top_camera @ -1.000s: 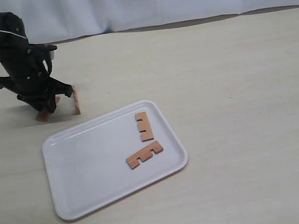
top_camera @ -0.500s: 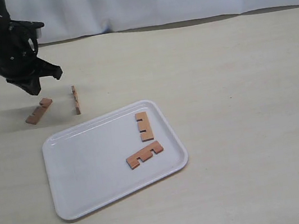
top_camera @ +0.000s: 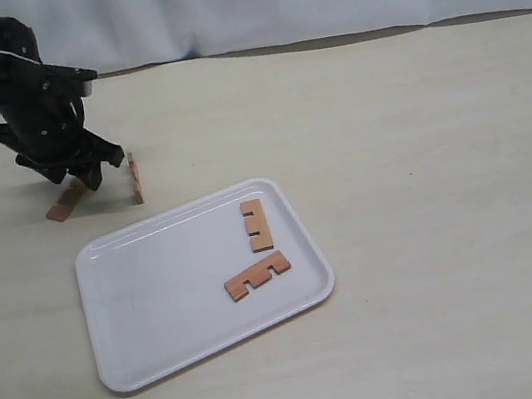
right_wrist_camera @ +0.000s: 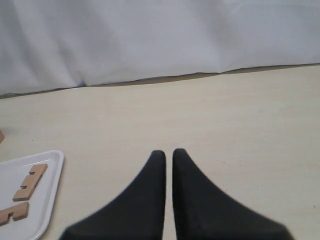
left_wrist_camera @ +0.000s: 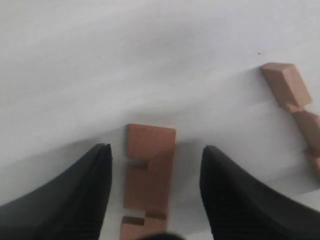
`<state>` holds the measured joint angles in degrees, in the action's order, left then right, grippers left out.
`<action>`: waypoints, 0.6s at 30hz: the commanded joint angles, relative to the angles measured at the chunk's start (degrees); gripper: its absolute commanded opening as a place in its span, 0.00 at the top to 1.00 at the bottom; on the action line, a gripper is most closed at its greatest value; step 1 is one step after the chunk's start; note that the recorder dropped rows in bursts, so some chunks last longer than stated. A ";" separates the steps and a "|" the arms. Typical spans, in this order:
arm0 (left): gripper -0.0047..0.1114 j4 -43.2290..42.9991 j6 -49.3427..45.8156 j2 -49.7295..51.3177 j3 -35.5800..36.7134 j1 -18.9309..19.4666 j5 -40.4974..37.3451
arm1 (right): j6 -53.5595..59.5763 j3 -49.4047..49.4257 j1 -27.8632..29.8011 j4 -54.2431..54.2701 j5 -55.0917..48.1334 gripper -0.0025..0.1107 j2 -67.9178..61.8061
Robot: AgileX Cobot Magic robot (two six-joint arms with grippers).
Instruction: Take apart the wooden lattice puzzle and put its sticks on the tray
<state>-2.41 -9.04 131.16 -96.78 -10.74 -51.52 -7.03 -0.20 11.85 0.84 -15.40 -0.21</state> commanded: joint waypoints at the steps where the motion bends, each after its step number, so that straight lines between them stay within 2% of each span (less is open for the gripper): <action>1: 0.52 -0.55 -0.33 2.46 0.00 0.17 1.88 | -0.01 0.20 0.03 -0.05 0.48 0.94 0.21; 4: 0.56 0.25 -0.33 3.29 0.00 0.17 2.11 | -0.01 0.20 0.03 -0.05 0.48 0.94 0.21; 7: 0.86 2.41 -0.92 3.29 0.00 0.17 0.20 | -0.01 0.20 0.03 -0.05 0.48 0.94 0.21; 9: 0.96 2.41 -3.39 3.29 0.00 0.17 -0.51 | -0.01 0.20 0.03 -0.05 0.48 0.94 0.21; 18: 0.96 3.19 -4.65 -4.87 0.00 0.17 -1.25 | -0.01 0.20 0.03 -0.05 0.48 0.94 0.21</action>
<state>-0.40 -13.00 130.56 -96.75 -10.74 -52.72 -7.03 -0.20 11.85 0.84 -15.40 -0.21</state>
